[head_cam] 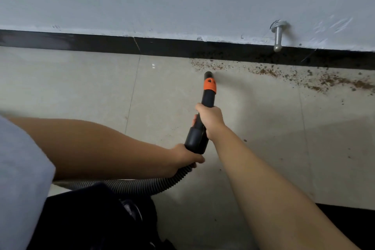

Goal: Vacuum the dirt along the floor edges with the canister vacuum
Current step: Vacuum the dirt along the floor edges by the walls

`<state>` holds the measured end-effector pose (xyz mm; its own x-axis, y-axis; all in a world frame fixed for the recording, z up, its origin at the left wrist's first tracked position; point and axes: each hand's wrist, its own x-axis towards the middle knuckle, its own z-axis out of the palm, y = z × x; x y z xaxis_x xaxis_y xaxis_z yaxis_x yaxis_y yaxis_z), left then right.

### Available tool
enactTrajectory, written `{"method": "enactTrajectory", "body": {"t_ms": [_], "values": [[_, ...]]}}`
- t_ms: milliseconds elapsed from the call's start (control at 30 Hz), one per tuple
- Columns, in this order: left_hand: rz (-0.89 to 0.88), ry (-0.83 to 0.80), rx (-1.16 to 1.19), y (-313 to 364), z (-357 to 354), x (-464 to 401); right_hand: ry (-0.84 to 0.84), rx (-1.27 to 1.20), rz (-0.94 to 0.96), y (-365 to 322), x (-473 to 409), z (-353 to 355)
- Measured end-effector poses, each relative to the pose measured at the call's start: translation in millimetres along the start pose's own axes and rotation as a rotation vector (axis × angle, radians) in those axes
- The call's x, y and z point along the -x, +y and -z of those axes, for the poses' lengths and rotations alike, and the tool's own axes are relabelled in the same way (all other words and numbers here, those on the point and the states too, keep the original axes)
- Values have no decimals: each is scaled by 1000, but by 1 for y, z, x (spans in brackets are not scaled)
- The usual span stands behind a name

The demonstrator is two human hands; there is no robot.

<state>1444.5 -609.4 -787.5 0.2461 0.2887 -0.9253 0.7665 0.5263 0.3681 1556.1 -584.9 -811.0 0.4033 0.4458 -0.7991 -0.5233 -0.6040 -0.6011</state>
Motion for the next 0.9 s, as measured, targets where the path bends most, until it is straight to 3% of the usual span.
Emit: {"method": "enactTrajectory", "body": {"t_ms": [200, 567, 900], "values": [[37, 43, -2, -7, 27, 8, -60, -32, -37, 1, 6, -31], [-105, -109, -131, 43, -13, -17, 149, -101, -17, -26, -14, 43], [-23, -8, 38, 12, 0, -13, -72, 17, -45, -18, -10, 1]]}}
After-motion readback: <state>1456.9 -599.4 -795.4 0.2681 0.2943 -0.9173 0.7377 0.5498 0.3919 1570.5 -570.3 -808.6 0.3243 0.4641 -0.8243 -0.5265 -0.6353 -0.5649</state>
